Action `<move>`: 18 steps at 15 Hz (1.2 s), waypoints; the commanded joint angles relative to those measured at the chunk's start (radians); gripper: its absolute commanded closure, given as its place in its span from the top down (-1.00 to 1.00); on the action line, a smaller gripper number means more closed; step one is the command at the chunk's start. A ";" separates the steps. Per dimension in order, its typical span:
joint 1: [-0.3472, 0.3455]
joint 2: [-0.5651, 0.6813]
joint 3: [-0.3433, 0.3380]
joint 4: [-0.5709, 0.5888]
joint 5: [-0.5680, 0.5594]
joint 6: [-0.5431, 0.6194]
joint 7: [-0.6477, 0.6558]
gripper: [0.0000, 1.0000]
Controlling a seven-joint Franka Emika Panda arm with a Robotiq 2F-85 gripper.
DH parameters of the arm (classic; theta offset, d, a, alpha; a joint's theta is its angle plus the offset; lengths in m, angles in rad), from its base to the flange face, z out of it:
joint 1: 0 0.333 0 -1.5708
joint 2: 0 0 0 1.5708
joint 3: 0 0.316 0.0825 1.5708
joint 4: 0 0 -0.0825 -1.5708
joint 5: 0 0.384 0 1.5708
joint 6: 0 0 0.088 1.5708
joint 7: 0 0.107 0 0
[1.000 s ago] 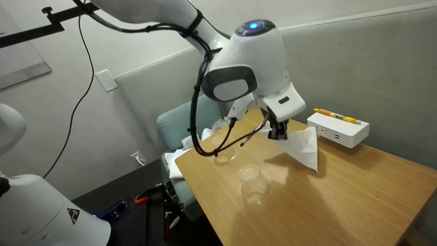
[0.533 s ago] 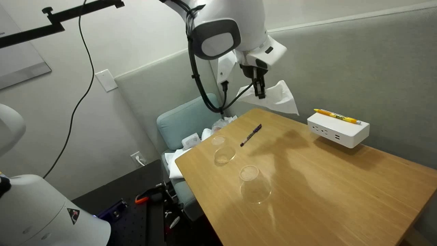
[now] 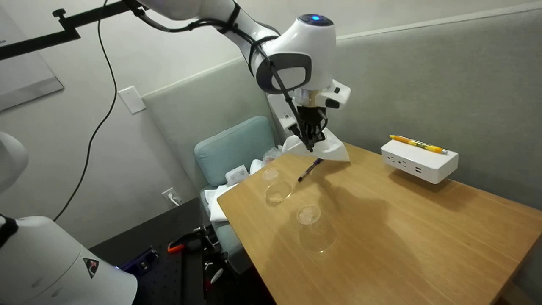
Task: Use the white cloth to wipe the table
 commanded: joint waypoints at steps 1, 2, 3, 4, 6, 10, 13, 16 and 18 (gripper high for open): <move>0.063 0.070 -0.067 0.061 -0.147 -0.035 -0.052 -0.99; 0.077 0.085 -0.081 0.068 -0.195 -0.032 -0.059 -0.99; 0.091 0.096 -0.095 0.073 -0.241 -0.027 -0.067 -0.99; 0.103 0.106 -0.105 0.078 -0.277 -0.018 -0.064 -0.99; 0.121 0.106 -0.118 0.076 -0.333 -0.006 -0.056 -0.46; 0.117 -0.002 -0.116 -0.003 -0.374 0.023 -0.052 0.13; 0.101 -0.131 -0.119 -0.086 -0.373 0.038 -0.053 0.56; 0.072 -0.257 -0.117 -0.160 -0.357 0.040 -0.082 0.97; 0.062 -0.329 -0.125 -0.202 -0.361 0.039 -0.093 1.00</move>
